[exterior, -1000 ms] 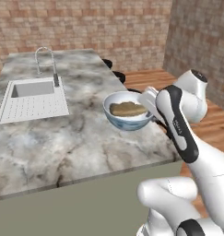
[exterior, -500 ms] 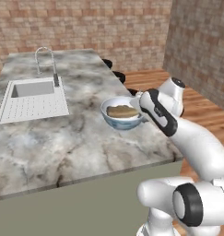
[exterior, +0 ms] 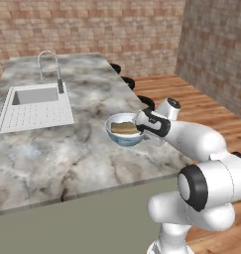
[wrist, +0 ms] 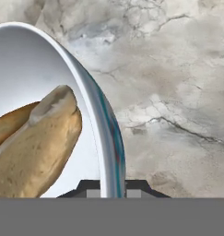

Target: Pick up the heated bread from the toaster oven and place it in the bowl. Then move the bread bowl to the dining counter.

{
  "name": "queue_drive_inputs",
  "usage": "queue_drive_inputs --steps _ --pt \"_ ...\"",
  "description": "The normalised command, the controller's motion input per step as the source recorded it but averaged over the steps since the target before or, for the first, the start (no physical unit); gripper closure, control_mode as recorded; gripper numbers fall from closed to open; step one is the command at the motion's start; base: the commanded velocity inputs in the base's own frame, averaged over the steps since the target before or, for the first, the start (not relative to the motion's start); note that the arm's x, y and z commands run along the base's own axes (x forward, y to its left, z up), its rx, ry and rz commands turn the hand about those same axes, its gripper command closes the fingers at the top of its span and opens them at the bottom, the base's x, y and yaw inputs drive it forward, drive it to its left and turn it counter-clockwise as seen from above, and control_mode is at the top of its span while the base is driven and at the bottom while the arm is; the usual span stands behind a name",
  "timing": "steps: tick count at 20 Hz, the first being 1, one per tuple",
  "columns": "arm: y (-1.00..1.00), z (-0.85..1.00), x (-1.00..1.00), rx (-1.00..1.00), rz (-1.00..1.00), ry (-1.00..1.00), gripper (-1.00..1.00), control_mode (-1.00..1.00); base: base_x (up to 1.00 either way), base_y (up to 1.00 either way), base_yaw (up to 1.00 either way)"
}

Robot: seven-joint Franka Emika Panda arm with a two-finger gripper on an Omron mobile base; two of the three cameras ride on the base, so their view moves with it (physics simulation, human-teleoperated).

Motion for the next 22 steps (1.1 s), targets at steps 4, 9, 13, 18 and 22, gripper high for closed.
queue_drive_inputs --steps 4,9,13,18,22 --pt "0.02 -0.69 0.16 0.0 -0.08 0.06 1.0 -1.0 0.0 0.0 0.0" --pt "0.0 -0.46 0.0 0.0 -0.03 0.05 1.0 -1.0 0.0 0.0 0.0" --pt "0.0 -0.07 0.03 0.0 0.0 0.01 1.0 -1.0 0.0 0.0 0.0" --pt "0.0 0.03 -0.03 0.0 0.0 0.0 -1.0 -1.0 0.0 0.0 0.0" --pt "-0.06 0.46 -0.71 0.0 -0.03 0.0 -1.0 -1.0 0.0 0.0 0.0"
